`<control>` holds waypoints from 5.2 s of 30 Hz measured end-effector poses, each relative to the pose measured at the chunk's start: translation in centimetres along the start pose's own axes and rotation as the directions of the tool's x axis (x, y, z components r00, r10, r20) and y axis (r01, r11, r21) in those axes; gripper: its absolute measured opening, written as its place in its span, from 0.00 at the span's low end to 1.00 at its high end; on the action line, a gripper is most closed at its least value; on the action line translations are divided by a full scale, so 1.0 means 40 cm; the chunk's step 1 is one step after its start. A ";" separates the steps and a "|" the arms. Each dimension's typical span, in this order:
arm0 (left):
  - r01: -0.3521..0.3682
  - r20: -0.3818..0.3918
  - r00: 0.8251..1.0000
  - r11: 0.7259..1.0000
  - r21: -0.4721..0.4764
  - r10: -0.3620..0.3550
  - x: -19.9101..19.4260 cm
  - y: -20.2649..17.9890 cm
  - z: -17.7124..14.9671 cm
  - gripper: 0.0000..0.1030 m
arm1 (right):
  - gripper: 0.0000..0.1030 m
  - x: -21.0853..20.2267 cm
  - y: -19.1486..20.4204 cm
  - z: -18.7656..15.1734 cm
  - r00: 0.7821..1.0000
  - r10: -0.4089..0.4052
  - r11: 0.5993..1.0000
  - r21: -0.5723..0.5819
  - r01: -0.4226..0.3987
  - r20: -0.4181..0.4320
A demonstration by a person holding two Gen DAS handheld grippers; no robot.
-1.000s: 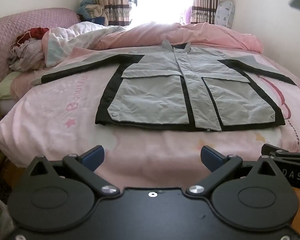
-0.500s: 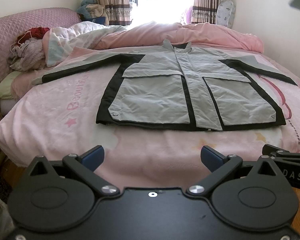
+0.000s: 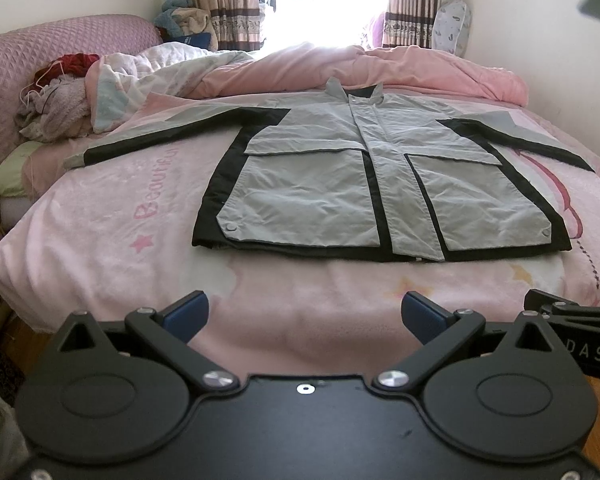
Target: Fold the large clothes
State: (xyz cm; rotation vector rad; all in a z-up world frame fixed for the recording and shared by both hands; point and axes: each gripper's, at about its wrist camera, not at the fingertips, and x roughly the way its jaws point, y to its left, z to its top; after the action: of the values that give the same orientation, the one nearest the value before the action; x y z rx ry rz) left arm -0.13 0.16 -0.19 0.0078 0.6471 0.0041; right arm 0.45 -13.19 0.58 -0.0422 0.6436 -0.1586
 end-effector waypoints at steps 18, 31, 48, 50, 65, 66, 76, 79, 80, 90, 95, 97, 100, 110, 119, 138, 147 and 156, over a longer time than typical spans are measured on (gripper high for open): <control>0.000 -0.005 1.000 1.000 -0.004 0.000 0.000 0.000 0.001 1.00 | 1.00 0.006 0.001 0.000 1.000 0.000 1.000 -0.002 0.000 -0.006; 0.004 -0.021 1.000 1.000 -0.004 -0.004 0.024 -0.004 0.012 1.00 | 1.00 0.029 0.004 0.008 1.000 -0.005 1.000 -0.007 0.004 -0.022; 0.036 -0.039 0.999 0.999 -0.040 -0.037 0.127 0.023 0.088 1.00 | 1.00 0.093 0.012 0.084 0.999 -0.010 1.000 -0.023 0.010 -0.032; 0.036 -0.029 0.999 0.998 -0.059 -0.038 0.145 0.038 0.112 1.00 | 1.00 0.105 0.014 0.114 1.000 -0.006 1.000 -0.025 0.005 -0.012; -0.035 0.122 0.989 0.945 -0.326 0.079 0.342 0.334 0.415 1.00 | 1.00 0.287 0.010 0.446 0.985 0.037 0.999 -0.009 -0.036 0.169; -0.040 0.129 0.988 0.936 -0.350 0.090 0.363 0.365 0.431 1.00 | 1.00 0.308 0.010 0.465 0.984 0.040 0.999 -0.006 -0.040 0.174; -0.027 0.146 0.975 0.739 -0.673 0.168 0.588 0.726 0.508 0.94 | 1.00 0.505 0.041 0.612 0.976 0.019 1.000 -0.019 -0.016 0.217; -0.043 0.134 0.966 0.652 -0.757 0.220 0.668 0.834 0.516 0.88 | 1.00 0.559 0.048 0.631 0.972 0.066 0.998 -0.034 -0.060 0.228; -0.027 0.134 0.967 0.615 -0.788 0.215 0.692 0.877 0.519 0.87 | 1.00 0.581 0.049 0.635 0.970 0.100 0.995 -0.036 -0.094 0.223; 0.008 0.097 0.962 0.326 -0.945 0.257 0.886 1.107 0.478 0.79 | 1.00 0.734 0.096 0.669 0.980 0.119 0.991 -0.082 -0.107 0.157; 0.033 0.115 0.951 0.278 -0.960 0.286 0.927 1.134 0.452 0.76 | 1.00 0.790 0.107 0.674 0.983 0.143 0.988 -0.071 -0.136 0.116; 0.039 0.128 0.944 0.282 -0.959 0.305 0.933 1.142 0.452 0.76 | 1.00 0.813 0.105 0.671 0.983 0.154 0.987 -0.053 -0.150 0.099; 0.035 0.133 0.935 0.288 -0.957 0.329 0.947 1.159 0.461 0.76 | 1.00 0.850 0.104 0.664 0.987 0.142 0.989 -0.043 -0.140 0.070; -0.060 0.058 0.934 0.314 -0.948 0.352 0.989 1.157 0.491 0.03 | 1.00 0.900 0.085 0.647 0.994 0.108 0.994 -0.022 -0.108 -0.001; 0.151 0.316 0.925 0.556 -0.817 0.212 0.880 0.968 0.707 0.01 | 1.00 0.846 0.037 0.646 0.994 0.104 0.994 0.007 -0.105 0.015; 0.526 0.288 0.837 0.830 -0.187 -0.465 0.937 0.126 0.919 0.79 | 1.00 0.845 -0.182 0.654 0.978 0.203 0.952 0.223 -0.208 0.047; 0.145 0.092 0.987 0.973 -0.182 -0.131 1.027 0.411 0.796 0.79 | 0.79 1.165 -0.291 0.688 0.911 0.412 0.712 0.622 -0.326 0.006; 0.125 -0.003 0.992 0.991 -0.057 -0.125 1.161 0.314 0.700 0.78 | 0.06 1.243 -0.242 0.745 0.935 0.353 0.715 0.637 -0.289 0.028</control>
State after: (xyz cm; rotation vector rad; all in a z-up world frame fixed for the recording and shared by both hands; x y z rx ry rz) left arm 53.78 12.84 -5.74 -0.0872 0.6528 -0.0983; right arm 56.25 -31.00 -4.30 0.7429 0.6566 -0.0308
